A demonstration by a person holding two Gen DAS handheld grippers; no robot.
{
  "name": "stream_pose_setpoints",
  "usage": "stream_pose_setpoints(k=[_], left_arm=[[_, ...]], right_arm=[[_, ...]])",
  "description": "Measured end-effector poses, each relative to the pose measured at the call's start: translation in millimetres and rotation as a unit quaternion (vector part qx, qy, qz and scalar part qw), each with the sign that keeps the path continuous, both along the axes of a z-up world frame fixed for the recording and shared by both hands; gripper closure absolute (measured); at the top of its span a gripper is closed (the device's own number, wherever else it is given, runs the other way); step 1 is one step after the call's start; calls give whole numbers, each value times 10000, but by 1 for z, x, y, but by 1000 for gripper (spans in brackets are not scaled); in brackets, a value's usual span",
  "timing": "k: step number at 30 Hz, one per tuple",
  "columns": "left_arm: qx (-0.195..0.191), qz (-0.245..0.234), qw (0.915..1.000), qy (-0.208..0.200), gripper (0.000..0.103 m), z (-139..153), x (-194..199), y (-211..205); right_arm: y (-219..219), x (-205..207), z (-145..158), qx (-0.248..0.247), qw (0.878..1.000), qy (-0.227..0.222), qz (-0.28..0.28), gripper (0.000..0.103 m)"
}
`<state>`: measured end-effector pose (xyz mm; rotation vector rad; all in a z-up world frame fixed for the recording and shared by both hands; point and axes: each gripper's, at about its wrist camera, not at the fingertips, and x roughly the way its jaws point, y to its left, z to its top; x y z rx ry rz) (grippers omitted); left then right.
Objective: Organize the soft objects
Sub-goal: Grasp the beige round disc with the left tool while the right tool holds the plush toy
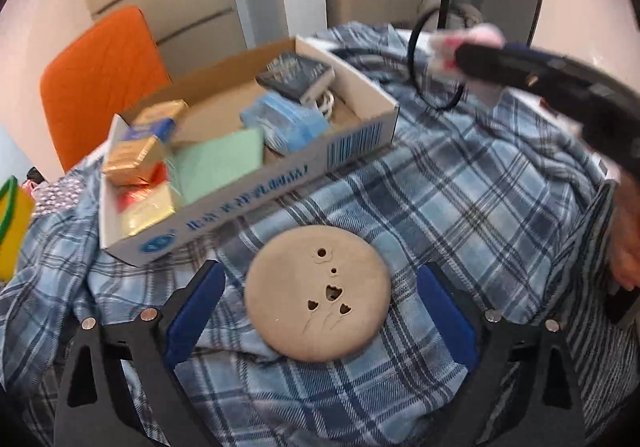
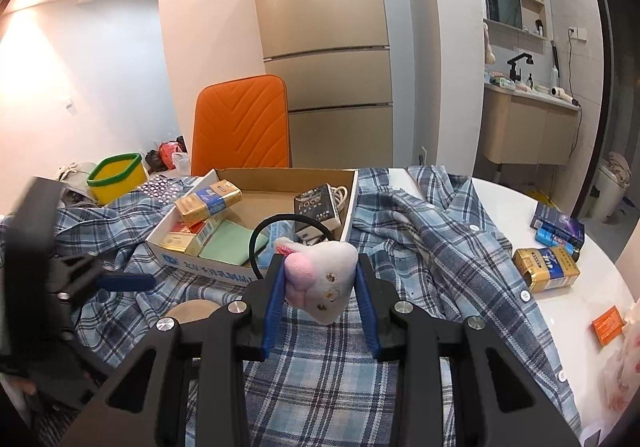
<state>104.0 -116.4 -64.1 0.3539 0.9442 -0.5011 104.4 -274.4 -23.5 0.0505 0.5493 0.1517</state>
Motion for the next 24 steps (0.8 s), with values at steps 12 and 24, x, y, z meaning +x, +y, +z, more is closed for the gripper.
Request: stream_pose_setpoints(k=[12, 24], left_arm=[[-646, 373, 9945, 739, 7, -18, 26, 24], [-338, 172, 9971, 658, 13, -24, 21, 11]], right_arm=[[-1, -2, 2, 60, 10000, -13, 39, 67], [-2, -2, 2, 42, 10000, 21, 26, 67]])
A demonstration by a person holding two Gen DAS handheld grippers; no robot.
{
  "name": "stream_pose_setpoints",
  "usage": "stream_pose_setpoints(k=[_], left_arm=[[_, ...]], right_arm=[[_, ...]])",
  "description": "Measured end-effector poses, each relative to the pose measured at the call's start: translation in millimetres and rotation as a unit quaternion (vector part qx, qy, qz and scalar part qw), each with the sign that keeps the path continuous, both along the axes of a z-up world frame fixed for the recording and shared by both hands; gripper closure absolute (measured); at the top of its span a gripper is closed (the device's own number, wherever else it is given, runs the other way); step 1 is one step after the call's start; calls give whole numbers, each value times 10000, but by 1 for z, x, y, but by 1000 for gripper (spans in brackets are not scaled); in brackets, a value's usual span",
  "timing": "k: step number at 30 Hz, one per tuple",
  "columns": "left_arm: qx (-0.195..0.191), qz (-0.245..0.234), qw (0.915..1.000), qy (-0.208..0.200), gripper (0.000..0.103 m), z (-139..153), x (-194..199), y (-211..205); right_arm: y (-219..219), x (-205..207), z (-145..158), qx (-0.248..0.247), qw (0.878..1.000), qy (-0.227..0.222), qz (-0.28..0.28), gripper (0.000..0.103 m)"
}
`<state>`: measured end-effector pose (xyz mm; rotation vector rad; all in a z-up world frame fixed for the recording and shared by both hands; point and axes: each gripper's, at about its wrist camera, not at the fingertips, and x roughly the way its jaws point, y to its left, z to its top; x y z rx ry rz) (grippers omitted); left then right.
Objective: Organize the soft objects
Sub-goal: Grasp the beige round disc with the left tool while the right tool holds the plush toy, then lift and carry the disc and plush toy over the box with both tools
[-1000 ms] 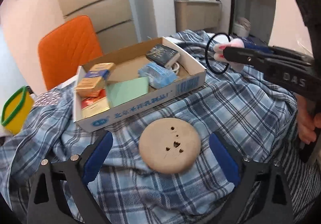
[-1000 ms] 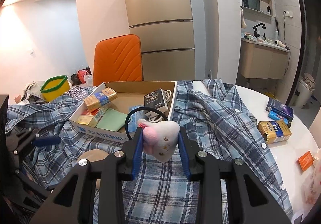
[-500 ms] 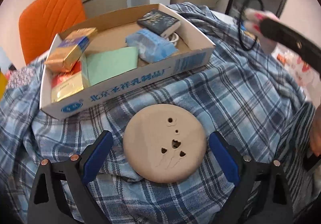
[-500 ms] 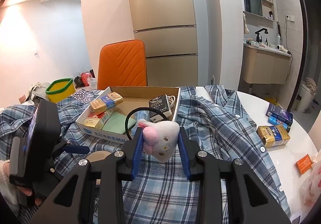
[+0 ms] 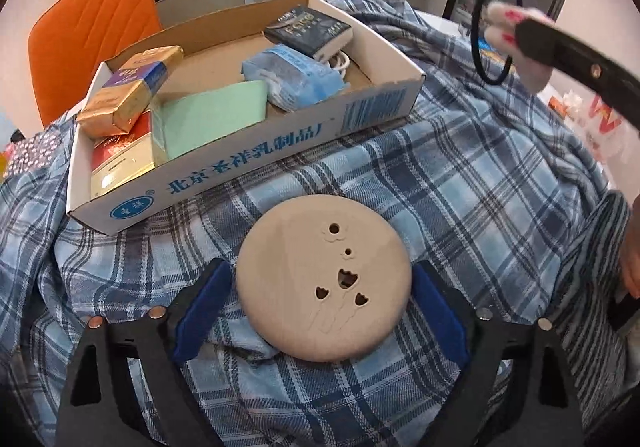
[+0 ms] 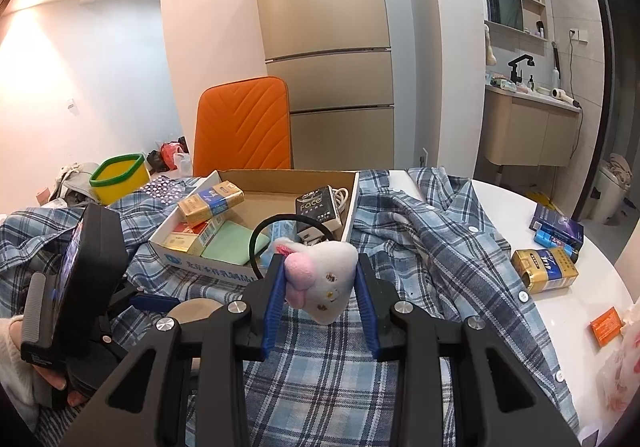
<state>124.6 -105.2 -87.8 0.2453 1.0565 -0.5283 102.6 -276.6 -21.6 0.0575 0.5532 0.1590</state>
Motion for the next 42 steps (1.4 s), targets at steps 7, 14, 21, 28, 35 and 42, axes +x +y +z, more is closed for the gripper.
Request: stream_pose_setpoints(k=[7, 14, 21, 28, 35, 42], left_arm=[[-242, 71, 9997, -41, 13, 9, -5, 12], [57, -48, 9999, -119, 18, 3, -8, 2], [80, -25, 9998, -194, 23, 3, -9, 5], [-198, 119, 9962, -840, 24, 23, -22, 15], [-501, 466, 9802, -1856, 23, 51, -50, 34], [-748, 796, 9602, -2570, 23, 75, -74, 47]], right_arm=[[0, 0, 0, 3, 10000, 2, -2, 67], [0, 0, 0, -4, 10000, 4, 5, 67], [0, 0, 0, -7, 10000, 0, 3, 67], [0, -1, 0, -24, 10000, -34, -15, 67], [2, -6, 4, -80, 9998, -195, 5, 67], [13, -19, 13, -213, 9981, -563, 139, 67]])
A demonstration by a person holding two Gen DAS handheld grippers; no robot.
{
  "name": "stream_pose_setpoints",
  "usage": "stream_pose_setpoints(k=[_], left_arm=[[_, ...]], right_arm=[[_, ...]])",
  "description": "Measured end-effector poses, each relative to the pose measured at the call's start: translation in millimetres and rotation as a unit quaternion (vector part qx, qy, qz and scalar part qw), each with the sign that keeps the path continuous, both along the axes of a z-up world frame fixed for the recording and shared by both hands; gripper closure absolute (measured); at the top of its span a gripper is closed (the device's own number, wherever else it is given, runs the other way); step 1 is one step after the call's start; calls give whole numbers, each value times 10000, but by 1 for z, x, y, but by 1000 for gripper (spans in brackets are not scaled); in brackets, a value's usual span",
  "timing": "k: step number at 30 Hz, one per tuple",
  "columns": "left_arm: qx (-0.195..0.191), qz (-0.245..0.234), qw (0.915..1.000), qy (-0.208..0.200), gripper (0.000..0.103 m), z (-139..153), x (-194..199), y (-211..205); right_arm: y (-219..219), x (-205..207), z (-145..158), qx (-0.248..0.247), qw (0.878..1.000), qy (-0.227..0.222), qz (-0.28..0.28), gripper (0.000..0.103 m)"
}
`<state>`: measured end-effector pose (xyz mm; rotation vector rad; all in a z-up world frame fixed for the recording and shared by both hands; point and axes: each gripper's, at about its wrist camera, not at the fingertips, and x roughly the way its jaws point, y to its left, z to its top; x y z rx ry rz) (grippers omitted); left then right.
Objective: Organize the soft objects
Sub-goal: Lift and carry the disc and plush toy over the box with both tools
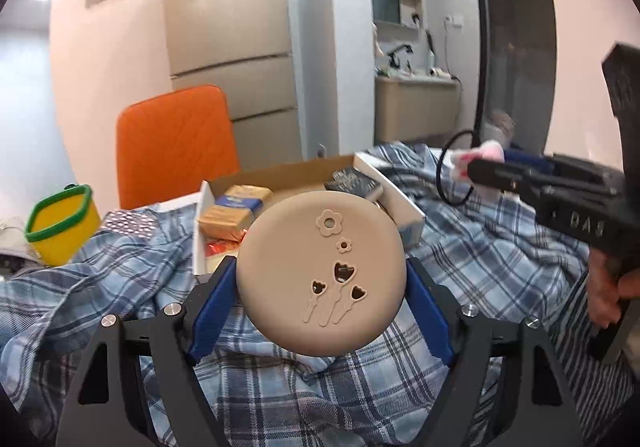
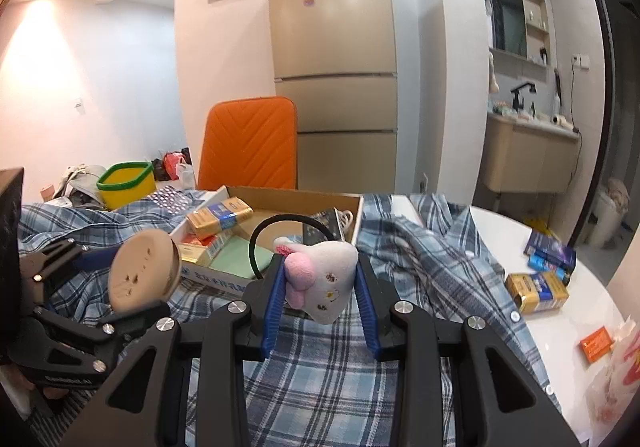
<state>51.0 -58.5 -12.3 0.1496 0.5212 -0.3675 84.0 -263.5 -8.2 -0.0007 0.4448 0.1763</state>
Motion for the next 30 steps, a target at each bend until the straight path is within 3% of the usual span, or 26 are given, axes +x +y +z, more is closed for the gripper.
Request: stream_pose_setpoints(k=[9, 14, 18, 23, 30], left_arm=[[-368, 303, 9986, -232, 23, 24, -10, 11], [-304, 460, 9967, -589, 23, 36, -18, 11], [-371, 488, 9964, -590, 23, 49, -13, 10], [-381, 529, 9936, -919, 23, 83, -4, 2], [-513, 582, 9911, -1082, 23, 114, 19, -4]], right_arm=[[22, -18, 9, -172, 9996, -149, 166, 67], [31, -20, 12, -225, 9995, -55, 236, 67], [34, -21, 19, -276, 9992, -122, 253, 67], [36, -19, 47, -283, 9987, -367, 225, 67], [29, -12, 91, -159, 9954, -948, -25, 67]])
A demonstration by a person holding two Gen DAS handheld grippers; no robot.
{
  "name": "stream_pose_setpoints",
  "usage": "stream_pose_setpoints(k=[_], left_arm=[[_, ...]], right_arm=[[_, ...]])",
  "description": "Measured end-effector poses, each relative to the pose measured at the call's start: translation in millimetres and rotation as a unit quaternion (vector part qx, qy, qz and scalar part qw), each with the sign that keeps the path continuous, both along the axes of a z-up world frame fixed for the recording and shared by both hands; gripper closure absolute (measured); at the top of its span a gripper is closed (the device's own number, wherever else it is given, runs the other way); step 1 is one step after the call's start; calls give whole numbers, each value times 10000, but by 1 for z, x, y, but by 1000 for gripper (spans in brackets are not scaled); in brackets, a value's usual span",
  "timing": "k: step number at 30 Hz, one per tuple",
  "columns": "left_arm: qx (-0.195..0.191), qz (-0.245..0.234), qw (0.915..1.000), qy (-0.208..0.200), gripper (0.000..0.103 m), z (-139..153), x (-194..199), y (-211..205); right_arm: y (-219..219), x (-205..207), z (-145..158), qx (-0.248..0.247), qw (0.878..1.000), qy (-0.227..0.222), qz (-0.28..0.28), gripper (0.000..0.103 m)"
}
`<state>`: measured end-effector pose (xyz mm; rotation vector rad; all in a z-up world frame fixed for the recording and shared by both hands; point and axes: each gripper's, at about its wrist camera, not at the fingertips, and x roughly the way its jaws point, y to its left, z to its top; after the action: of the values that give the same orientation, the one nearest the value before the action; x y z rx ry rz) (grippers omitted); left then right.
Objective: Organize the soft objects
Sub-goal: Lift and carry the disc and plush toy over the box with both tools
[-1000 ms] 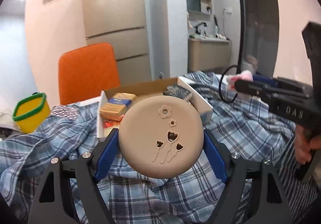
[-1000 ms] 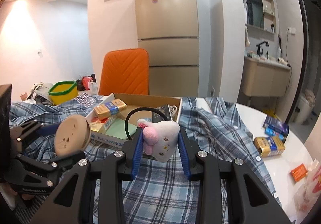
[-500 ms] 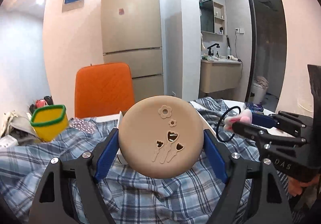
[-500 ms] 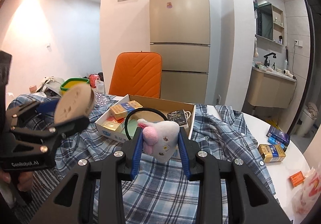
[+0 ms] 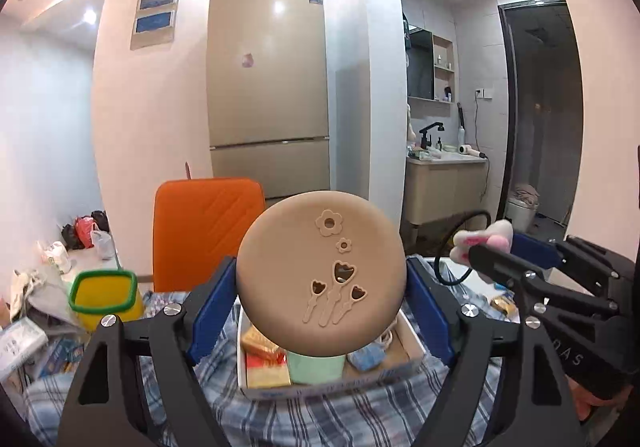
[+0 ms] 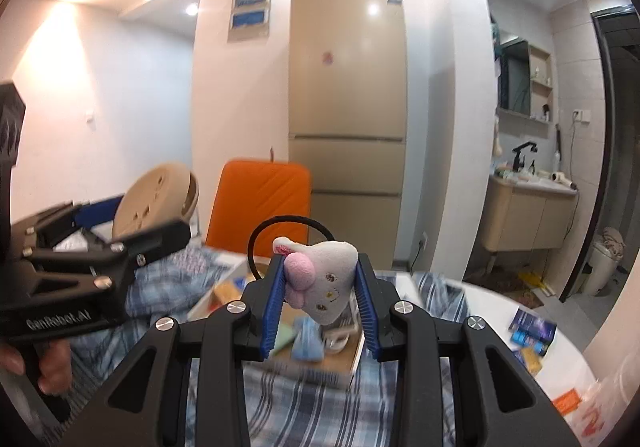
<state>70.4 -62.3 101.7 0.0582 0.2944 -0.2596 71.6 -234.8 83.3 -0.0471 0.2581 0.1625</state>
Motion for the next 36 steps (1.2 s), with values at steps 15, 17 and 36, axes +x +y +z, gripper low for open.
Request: stream_pose_setpoints(k=[15, 17, 36], left_arm=[[-161, 320, 9992, -170, 23, 30, 50, 4], [-70, 394, 9990, -183, 23, 29, 59, 1], [-45, 410, 9944, 977, 23, -47, 130, 12]], right_arm=[[6, 76, 28, 90, 9995, -90, -275, 67], [10, 86, 28, -32, 9994, -48, -340, 67], [16, 163, -52, -81, 9940, 1017, -396, 67]])
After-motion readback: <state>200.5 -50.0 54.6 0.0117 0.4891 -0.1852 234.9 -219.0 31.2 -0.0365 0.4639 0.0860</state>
